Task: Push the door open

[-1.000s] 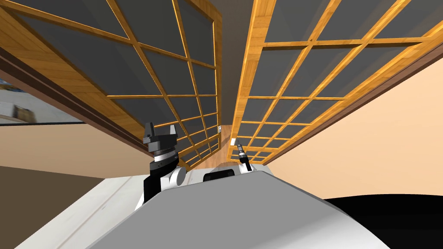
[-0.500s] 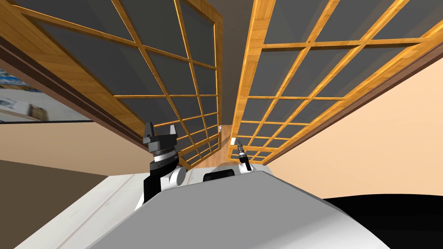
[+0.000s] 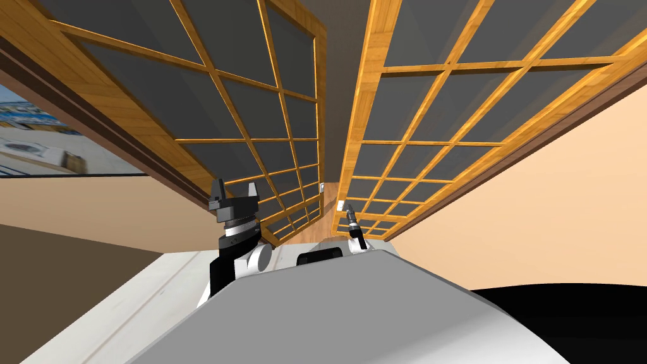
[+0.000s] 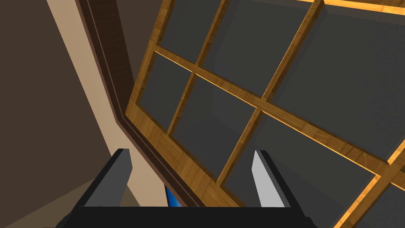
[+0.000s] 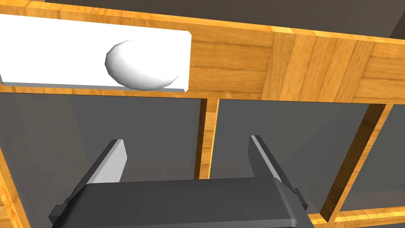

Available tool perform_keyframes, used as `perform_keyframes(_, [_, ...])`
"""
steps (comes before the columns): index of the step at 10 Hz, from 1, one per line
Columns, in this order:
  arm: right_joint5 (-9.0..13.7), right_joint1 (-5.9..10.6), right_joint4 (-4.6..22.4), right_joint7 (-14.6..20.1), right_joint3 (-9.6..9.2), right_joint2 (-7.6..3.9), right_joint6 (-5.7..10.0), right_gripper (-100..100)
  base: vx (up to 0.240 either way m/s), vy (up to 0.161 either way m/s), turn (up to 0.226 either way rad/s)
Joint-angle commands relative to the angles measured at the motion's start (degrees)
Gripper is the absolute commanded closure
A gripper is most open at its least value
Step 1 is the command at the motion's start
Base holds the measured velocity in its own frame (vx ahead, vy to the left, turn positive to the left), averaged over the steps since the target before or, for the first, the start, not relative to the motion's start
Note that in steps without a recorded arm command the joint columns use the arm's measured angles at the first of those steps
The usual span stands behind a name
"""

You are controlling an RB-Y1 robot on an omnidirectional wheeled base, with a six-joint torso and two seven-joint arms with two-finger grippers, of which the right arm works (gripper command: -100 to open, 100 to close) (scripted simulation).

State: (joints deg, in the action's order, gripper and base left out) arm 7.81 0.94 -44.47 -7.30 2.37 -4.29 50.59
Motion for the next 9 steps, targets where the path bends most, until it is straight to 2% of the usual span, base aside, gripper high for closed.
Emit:
perform_keyframes(1, [0.5,0.11,0.2,1.7,-0.15,0.01,0.05,-100,-0.024,-0.006,0.014])
perform_keyframes(3, [2.3,0.46,0.6,5.5,-0.73,0.03,0.20,-100,-0.030,-0.007,0.034])
perform_keyframes(4, [2.3,0.46,0.6,6.4,-0.73,0.03,0.20,-100,-0.030,-0.003,0.011])
perform_keyframes(5, [3.2,0.65,0.9,8.4,-1.02,0.08,0.27,-100,-0.026,0.000,0.021])
perform_keyframes(6, [3.2,0.65,0.9,8.8,-1.02,0.08,0.27,-100,-0.022,0.000,0.014])
perform_keyframes(8, [5.1,1.02,1.4,12.6,-1.62,0.21,0.42,-100,-0.030,-0.001,0.033])
perform_keyframes(9, [5.1,1.02,1.4,13.6,-1.62,0.21,0.42,-100,-0.032,-0.004,0.014])
